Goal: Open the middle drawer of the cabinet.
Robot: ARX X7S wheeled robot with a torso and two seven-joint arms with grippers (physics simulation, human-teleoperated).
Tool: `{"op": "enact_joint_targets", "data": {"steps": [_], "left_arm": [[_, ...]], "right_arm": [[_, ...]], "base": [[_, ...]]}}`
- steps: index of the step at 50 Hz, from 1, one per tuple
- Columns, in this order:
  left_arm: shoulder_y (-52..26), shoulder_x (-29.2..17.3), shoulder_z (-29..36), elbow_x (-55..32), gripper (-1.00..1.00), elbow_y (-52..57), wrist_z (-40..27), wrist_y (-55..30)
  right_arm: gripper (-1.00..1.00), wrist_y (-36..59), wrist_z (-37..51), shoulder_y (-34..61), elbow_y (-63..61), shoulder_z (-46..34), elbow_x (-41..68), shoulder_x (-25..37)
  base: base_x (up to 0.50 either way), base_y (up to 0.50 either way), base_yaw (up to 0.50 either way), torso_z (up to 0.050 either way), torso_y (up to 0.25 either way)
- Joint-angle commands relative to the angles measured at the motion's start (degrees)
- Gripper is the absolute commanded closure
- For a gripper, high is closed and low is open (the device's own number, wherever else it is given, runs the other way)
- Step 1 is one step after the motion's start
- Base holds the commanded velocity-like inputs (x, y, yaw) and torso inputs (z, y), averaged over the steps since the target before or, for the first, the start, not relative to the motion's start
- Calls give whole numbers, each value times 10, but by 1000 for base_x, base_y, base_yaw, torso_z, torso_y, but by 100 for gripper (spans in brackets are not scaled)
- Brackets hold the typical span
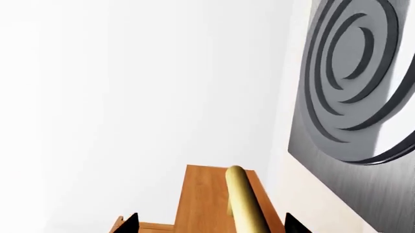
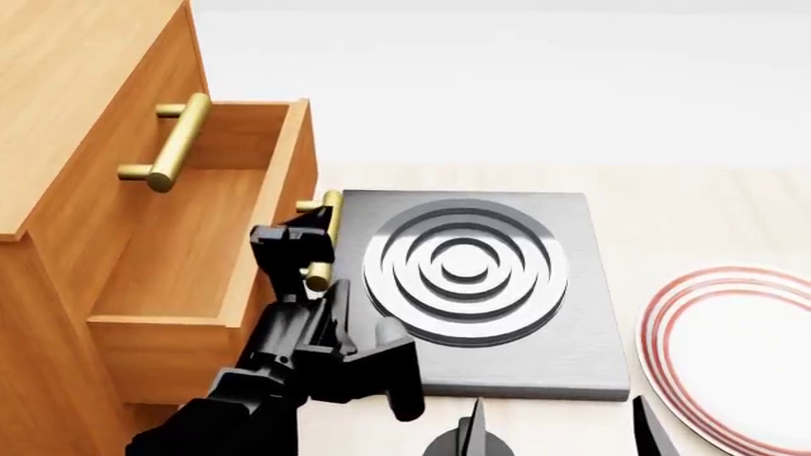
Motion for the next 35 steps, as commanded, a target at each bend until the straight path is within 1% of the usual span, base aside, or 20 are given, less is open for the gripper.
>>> {"op": "enact_joint_targets", "data": {"steps": [1, 13, 19, 25, 35], "left_arm": [[-17, 13, -2, 67, -100, 27, -41, -4], [-21, 13, -2, 56, -100, 26, -54, 0], [-18, 13, -3, 42, -100, 24, -49, 8], [-16, 13, -2, 46, -100, 24, -56, 16], [-20, 13, -3, 38, -100, 26, -80, 30]], "right_arm": [[-100, 0, 1, 2, 2, -3, 0, 0], [-100, -1, 3, 2, 1, -6, -1, 2], [-100, -1, 4, 2, 1, -6, -1, 3], [-100, 0, 4, 3, 1, -8, -2, 3], [-100, 0, 6, 4, 2, -9, -2, 4]], "base": [[0, 0, 0, 0, 0], [0, 0, 0, 1, 3], [0, 0, 0, 0, 4], [0, 0, 0, 2, 2], [0, 0, 0, 0, 3]]}}
